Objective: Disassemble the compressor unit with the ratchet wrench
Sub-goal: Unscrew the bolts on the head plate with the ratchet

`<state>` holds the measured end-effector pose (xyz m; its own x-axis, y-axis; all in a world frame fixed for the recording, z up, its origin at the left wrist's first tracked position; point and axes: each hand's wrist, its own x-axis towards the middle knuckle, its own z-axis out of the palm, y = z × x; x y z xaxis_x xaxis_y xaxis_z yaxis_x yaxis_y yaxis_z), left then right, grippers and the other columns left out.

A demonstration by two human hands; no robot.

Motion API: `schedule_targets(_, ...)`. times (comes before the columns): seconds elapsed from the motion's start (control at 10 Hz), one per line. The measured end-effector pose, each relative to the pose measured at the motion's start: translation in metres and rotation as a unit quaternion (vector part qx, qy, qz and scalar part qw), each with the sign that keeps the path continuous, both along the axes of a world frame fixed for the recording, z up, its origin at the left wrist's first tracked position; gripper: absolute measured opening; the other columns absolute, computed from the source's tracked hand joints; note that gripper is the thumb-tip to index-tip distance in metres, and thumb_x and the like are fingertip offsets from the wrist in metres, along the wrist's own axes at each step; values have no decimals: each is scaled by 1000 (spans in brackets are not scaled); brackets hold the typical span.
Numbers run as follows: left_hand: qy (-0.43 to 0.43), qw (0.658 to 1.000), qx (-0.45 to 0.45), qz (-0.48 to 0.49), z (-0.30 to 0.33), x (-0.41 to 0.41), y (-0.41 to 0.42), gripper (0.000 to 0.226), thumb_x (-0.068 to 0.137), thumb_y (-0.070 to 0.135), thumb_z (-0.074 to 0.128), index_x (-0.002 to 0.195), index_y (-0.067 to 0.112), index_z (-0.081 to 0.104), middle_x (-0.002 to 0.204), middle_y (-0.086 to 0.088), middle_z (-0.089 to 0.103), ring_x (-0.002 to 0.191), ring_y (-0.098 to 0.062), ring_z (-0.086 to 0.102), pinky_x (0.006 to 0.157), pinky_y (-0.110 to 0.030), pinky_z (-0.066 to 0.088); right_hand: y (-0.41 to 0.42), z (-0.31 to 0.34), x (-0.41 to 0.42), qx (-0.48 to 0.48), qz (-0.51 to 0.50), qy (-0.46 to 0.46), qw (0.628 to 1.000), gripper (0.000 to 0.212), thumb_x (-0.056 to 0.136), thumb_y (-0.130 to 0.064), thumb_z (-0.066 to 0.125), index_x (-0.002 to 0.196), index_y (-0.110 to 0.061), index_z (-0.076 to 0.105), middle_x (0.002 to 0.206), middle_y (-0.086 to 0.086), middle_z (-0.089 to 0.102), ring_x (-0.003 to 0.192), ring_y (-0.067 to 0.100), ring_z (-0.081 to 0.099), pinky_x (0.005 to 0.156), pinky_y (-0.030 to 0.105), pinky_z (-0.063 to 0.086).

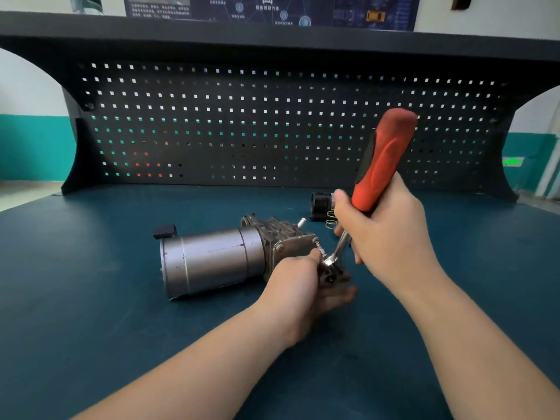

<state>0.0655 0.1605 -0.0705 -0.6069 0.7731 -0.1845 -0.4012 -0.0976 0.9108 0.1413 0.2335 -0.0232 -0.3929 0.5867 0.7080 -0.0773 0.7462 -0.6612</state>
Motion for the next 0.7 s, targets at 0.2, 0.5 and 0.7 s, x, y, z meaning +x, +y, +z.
schedule_targets(0.2,725,621,-142,261,7,-39,-11,28,81,50,53,103,31,56,97,11,61,96,-17,49,79,-32,31,11,2,2,-32,12,25,999,22,90,-16,59,82,-27,42,68,6,66,34,2,52,37,13,36)
schedule_targets(0.5,774,579,-239,93,2,-64,-16,46,82,63,51,125,49,43,137,25,46,130,-13,38,95,-34,20,25,-3,-1,9,-14,73,997,25,88,-21,64,85,-32,43,73,-7,58,61,7,64,56,18,50)
schedule_targets(0.7,800,547,-243,42,15,-75,-22,50,78,73,44,124,54,43,128,32,48,105,-13,40,81,-34,26,18,-6,-2,77,19,97,992,21,88,-23,62,91,-37,46,72,-8,56,59,13,59,61,31,53)
